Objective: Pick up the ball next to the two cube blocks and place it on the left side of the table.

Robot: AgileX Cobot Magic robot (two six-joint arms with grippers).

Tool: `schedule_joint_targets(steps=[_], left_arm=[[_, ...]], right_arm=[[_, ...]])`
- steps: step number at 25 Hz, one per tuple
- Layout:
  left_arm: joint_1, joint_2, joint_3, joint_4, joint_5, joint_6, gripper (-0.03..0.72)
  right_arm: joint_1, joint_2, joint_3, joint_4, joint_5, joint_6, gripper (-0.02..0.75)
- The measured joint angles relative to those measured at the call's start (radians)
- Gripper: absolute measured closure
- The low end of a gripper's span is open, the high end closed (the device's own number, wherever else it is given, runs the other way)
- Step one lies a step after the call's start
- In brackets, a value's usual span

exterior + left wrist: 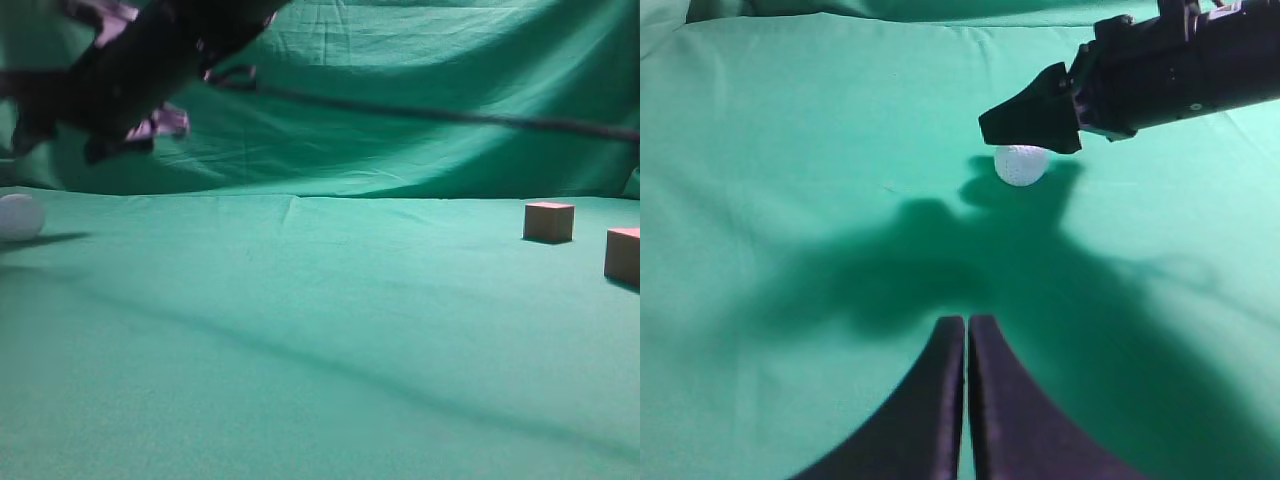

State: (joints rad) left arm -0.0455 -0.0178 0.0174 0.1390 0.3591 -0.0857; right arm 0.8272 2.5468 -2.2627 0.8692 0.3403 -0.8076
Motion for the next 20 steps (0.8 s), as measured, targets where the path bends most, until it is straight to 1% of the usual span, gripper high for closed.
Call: schedule_joint_targets(steps=[3, 5, 6, 8, 10, 11, 12, 13, 15, 18, 20], left_arm=[[0.000, 0.000, 0.000, 0.000, 0.000, 0.000, 0.688], [0.000, 0.000, 0.000, 0.000, 0.000, 0.000, 0.688], [0.000, 0.000, 0.000, 0.000, 0.000, 0.000, 0.688], [0.000, 0.000, 0.000, 0.000, 0.000, 0.000, 0.688], [0.000, 0.000, 0.000, 0.000, 0.000, 0.000, 0.688], [0.000, 0.000, 0.000, 0.000, 0.000, 0.000, 0.688], [0.000, 0.000, 0.000, 0.000, 0.000, 0.000, 0.688], [0.000, 0.000, 0.000, 0.000, 0.000, 0.000, 0.688], [0.000, 0.000, 0.000, 0.000, 0.000, 0.000, 0.688], [0.000, 0.000, 0.000, 0.000, 0.000, 0.000, 0.688], [0.000, 0.000, 0.000, 0.000, 0.000, 0.000, 0.688]], right_arm=[[-0.036, -0.110, 0.000, -0.002, 0.100, -0.001, 0.297], [-0.064, -0.188, -0.002, -0.007, 0.230, 0.021, 0.297], [-0.076, -0.218, -0.003, -0.019, 0.304, 0.045, 0.346], [-0.101, -0.282, -0.006, -0.084, 0.437, 0.119, 0.466], [-0.123, -0.336, -0.006, -0.180, 0.560, 0.190, 0.627], [-0.132, -0.364, -0.006, -0.235, 0.616, 0.227, 0.673], [-0.145, -0.391, -0.006, -0.280, 0.665, 0.267, 0.696], [-0.154, -0.418, -0.006, -0.333, 0.707, 0.302, 0.738], [-0.173, -0.467, -0.006, -0.433, 0.781, 0.384, 0.738], [-0.183, -0.540, -0.006, -0.583, 0.888, 0.451, 0.738], [-0.183, -0.588, -0.007, -0.684, 0.916, 0.503, 0.738]])
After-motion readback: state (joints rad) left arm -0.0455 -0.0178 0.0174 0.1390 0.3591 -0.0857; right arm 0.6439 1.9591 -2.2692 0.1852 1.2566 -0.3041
